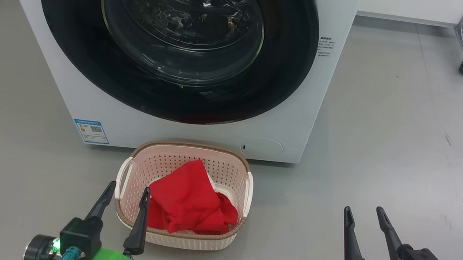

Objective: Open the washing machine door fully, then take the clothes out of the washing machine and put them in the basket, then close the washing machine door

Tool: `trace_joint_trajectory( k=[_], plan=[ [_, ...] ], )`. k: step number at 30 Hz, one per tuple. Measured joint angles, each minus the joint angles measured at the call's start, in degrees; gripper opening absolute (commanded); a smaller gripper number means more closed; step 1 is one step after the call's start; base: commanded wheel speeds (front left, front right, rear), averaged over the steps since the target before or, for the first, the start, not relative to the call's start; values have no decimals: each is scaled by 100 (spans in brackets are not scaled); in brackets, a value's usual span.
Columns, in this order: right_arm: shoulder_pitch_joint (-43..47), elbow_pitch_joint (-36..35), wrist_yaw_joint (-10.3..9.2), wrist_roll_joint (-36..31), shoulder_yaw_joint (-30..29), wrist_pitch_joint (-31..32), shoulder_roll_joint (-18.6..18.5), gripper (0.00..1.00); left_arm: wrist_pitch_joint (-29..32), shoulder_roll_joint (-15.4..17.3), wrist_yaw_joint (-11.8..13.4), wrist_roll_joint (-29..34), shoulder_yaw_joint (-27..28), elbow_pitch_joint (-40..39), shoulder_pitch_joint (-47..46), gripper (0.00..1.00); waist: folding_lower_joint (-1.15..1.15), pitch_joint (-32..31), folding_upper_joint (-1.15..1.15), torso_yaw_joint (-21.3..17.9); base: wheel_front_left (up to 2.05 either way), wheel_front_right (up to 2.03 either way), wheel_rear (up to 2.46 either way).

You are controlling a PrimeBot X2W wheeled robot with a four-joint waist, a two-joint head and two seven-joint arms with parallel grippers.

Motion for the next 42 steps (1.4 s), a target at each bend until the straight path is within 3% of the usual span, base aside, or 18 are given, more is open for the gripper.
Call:
trace_joint_trajectory(
  k=[5, 6, 20, 42],
  plan=[
    [0, -25, -15, 0, 1, 0, 2, 100, 24, 0, 0, 9, 0, -12, 0, 100, 0, -10, 0, -9, 0, 0, 0],
    [5, 36, -14, 0, 4, 2, 11, 0, 24, -10, 0, 5, -10, 53, 4, 0, 0, -11, 0, -10, 0, 0, 0],
    [153, 98, 43, 506, 55, 8, 48, 0, 24, -30, -73, -495, -8, 131, 214, 0, 0, -20, 0, -70, 0, 0, 0],
    [105, 49, 144, 2464, -303, 366, 12, 0, 374, -45, -312, -2284, 454, 108, 203, 0, 0, -47, 0, -191, 0, 0, 0]
  ],
)
